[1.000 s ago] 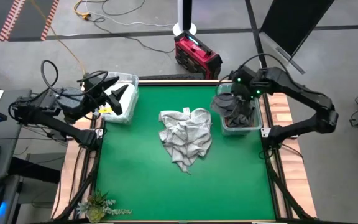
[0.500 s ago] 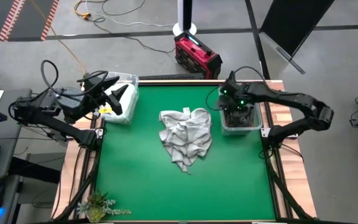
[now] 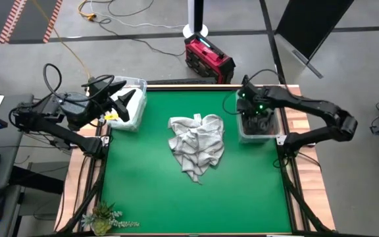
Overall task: Sort towels by color in basket
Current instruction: Put the gray towel into the right transparent bin
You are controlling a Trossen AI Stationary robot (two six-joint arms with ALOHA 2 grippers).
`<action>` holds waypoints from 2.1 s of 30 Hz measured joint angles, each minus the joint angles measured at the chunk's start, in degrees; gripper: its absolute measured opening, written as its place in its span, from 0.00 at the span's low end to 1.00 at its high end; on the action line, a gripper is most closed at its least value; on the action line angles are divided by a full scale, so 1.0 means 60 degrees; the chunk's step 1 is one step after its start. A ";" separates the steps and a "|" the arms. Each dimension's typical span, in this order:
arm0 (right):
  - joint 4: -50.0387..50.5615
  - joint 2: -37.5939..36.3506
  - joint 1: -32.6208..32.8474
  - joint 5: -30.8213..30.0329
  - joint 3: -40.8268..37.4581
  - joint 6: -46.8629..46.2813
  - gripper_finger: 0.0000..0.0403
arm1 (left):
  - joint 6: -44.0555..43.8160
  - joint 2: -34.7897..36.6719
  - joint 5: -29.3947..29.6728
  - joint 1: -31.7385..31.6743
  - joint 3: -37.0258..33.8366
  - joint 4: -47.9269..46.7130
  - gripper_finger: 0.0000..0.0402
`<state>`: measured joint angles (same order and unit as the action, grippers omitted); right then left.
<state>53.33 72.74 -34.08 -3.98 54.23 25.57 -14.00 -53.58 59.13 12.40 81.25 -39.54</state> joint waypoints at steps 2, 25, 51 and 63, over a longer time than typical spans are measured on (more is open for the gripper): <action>0.0462 -0.0062 0.0071 -0.0477 0.0697 0.0026 0.54 | 0.0000 0.0000 0.0001 0.0000 0.0000 -0.0003 0.53; -0.0887 0.0395 -0.1426 -0.0817 0.0592 0.0679 0.53 | -0.0044 0.0000 0.0076 0.0000 0.0000 -0.0006 0.53; -0.0841 0.0814 -0.1658 -0.0672 0.1055 0.1069 0.37 | -0.0074 -0.0004 0.0069 0.0001 0.0000 -0.0001 0.53; 0.3488 0.0802 -0.1276 -0.1000 0.3488 -0.0707 0.37 | -0.0105 -0.0004 0.0066 0.0001 0.0000 -0.0003 0.53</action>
<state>74.26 77.55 -41.74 -9.98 75.15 21.33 -14.63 -53.60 59.53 12.40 81.25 -39.55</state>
